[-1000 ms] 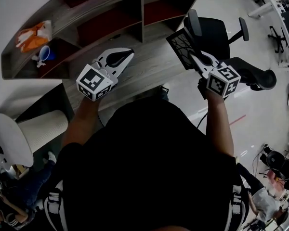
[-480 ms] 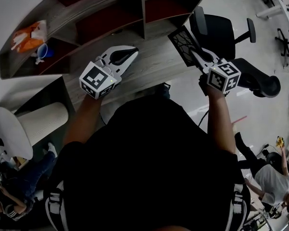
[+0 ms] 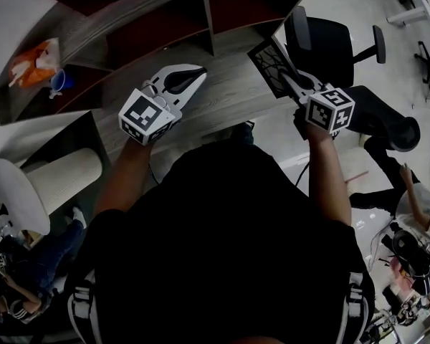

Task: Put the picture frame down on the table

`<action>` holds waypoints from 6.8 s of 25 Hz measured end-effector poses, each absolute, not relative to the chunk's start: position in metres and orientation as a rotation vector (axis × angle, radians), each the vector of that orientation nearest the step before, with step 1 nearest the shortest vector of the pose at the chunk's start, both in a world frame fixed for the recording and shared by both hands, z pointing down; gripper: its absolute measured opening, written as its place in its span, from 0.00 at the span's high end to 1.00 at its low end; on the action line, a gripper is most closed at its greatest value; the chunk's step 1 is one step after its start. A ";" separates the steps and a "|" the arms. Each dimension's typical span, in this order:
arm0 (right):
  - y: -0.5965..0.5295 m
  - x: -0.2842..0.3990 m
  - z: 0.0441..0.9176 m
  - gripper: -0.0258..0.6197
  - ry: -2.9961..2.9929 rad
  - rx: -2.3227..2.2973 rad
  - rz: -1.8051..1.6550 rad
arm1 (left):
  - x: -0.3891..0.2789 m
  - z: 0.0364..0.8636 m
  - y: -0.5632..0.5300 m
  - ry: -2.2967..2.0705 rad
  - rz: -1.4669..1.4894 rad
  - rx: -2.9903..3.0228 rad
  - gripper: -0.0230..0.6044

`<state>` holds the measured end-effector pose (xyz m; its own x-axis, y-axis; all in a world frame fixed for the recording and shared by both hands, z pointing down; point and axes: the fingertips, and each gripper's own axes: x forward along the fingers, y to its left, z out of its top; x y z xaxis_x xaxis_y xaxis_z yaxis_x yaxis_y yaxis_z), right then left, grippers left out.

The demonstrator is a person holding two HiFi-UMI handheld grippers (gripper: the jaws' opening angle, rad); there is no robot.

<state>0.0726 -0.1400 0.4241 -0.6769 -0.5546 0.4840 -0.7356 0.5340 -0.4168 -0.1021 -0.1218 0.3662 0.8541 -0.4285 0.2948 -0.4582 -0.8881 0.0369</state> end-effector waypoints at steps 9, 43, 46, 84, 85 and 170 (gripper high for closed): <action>-0.149 0.091 0.478 0.93 -2.415 1.051 1.006 | -0.080 0.392 -0.133 -0.656 0.516 2.919 0.93; -0.155 0.127 0.624 0.93 -2.275 0.943 1.211 | -0.050 0.494 -0.174 -0.677 0.681 2.696 0.94; -0.155 0.128 0.629 0.93 -2.263 0.946 1.252 | -0.052 0.501 -0.175 -0.682 0.720 2.703 0.93; -0.155 0.136 0.714 0.93 -2.169 0.868 1.306 | -0.043 0.591 -0.154 -0.739 0.913 2.490 0.94; -0.155 0.135 0.716 0.93 -2.166 0.871 1.312 | -0.043 0.591 -0.155 -0.744 0.904 2.487 0.94; -0.157 0.136 0.779 0.60 -2.045 0.937 0.846 | -0.019 0.638 -0.126 -0.517 0.857 2.419 0.94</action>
<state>0.1357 -0.1568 0.7788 -0.4747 -0.3404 0.8117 -0.8143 0.5199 -0.2582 -0.0187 -0.1264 0.6383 0.7272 -0.1765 0.6633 -0.5039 -0.7935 0.3413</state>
